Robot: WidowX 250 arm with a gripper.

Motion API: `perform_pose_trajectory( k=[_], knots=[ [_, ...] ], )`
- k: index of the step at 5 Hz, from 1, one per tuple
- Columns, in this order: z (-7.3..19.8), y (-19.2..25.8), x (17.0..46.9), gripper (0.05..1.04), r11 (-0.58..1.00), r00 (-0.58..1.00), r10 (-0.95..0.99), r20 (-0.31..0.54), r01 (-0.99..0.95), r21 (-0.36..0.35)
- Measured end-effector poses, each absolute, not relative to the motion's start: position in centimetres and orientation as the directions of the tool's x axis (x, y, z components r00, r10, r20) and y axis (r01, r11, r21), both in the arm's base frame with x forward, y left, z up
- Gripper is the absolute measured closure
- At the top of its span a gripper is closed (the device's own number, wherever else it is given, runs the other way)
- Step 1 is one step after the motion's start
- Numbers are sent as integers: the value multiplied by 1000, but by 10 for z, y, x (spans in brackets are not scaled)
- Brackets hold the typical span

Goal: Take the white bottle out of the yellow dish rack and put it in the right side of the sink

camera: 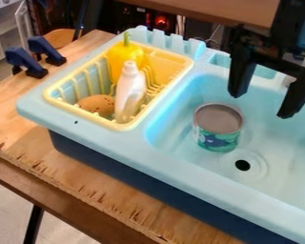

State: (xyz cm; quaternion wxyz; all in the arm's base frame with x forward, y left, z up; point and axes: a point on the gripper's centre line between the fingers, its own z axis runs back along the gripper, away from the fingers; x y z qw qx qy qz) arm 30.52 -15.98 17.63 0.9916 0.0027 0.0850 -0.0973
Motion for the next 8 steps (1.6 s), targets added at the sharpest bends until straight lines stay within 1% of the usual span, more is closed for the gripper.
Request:
perform_pose_trajectory(
  k=[1,2,3,4,5,6,7,8],
  knots=[
    [164,-160,305,83,981,960,-189,-204,193,-3],
    [173,-152,304,83,983,970,-182,-164,181,-24],
    [206,-132,293,83,988,985,-152,-85,152,-4],
    [228,-110,277,83,994,993,-110,-42,110,-14],
    [235,-80,267,83,995,999,-41,3,41,-92],
    [222,-48,269,83,990,1000,29,-7,-30,-138],
    [218,-26,276,83,988,999,31,23,-27,-154],
    [202,-23,286,83,990,1000,7,-26,-11,-139]
  ],
)
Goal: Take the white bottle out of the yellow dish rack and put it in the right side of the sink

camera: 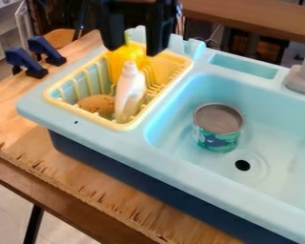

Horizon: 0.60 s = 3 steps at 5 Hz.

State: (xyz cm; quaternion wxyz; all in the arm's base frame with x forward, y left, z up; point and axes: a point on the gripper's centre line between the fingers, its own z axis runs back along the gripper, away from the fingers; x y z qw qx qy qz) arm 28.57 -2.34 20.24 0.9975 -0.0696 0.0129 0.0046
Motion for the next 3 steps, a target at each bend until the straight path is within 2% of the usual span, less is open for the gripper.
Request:
perform_pose_trajectory(
  k=[1,2,3],
  knots=[
    [209,-25,291,83,999,999,-2,-40,0,-48],
    [205,-28,292,83,1000,998,6,-55,-6,9],
    [198,-24,288,83,998,992,45,-122,-38,53]
  ],
)
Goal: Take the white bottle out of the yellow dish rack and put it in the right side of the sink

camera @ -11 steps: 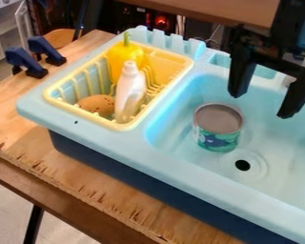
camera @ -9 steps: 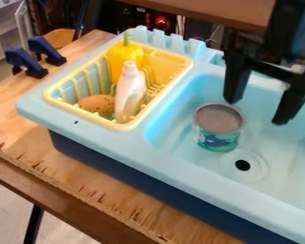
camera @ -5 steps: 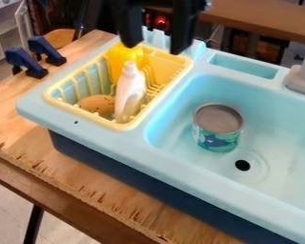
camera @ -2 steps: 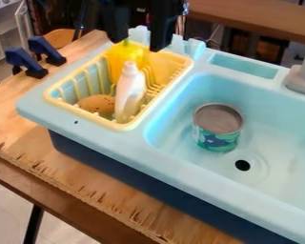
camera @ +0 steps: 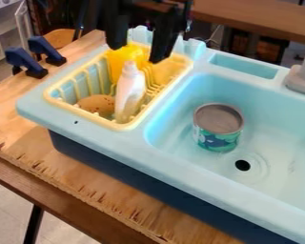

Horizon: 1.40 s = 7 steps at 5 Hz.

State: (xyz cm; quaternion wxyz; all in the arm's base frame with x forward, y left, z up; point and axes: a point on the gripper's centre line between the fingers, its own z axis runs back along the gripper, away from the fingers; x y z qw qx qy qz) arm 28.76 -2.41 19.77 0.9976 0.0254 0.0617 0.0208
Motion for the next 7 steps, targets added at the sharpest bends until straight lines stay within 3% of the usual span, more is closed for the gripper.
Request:
perform_pose_trajectory(
  k=[2,4,5,6,7],
  knots=[
    [188,-14,283,83,995,984,90,-151,-82,60],
    [172,-12,291,126,997,994,58,-98,-54,47],
    [168,-12,293,252,998,996,49,-81,-46,39],
    [165,-11,291,497,999,999,38,-38,-38,19],
    [167,-11,290,662,999,998,43,-37,-43,3]
  ],
)
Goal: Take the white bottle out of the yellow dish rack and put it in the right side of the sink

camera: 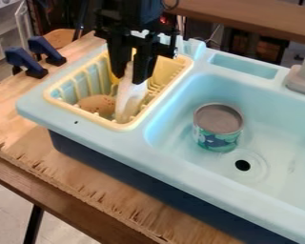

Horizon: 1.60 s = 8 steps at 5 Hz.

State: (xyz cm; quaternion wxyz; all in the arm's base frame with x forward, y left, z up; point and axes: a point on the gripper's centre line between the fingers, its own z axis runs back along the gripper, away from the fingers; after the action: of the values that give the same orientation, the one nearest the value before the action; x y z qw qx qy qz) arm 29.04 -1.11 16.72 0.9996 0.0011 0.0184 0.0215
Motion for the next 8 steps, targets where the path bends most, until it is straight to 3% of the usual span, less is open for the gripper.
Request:
perform_pose_trajectory(
  k=[1,2,3,5,7,8],
  knots=[
    [173,-10,289,681,997,999,27,20,-26,-70],
    [186,-17,283,681,996,999,14,44,-10,-86],
    [228,-40,281,685,995,995,36,97,-27,-97],
    [258,-111,286,697,966,965,-187,183,215,-144],
    [214,-166,302,696,925,943,-291,159,319,-204],
    [192,-181,309,697,940,957,-264,119,283,-192]
  ],
)
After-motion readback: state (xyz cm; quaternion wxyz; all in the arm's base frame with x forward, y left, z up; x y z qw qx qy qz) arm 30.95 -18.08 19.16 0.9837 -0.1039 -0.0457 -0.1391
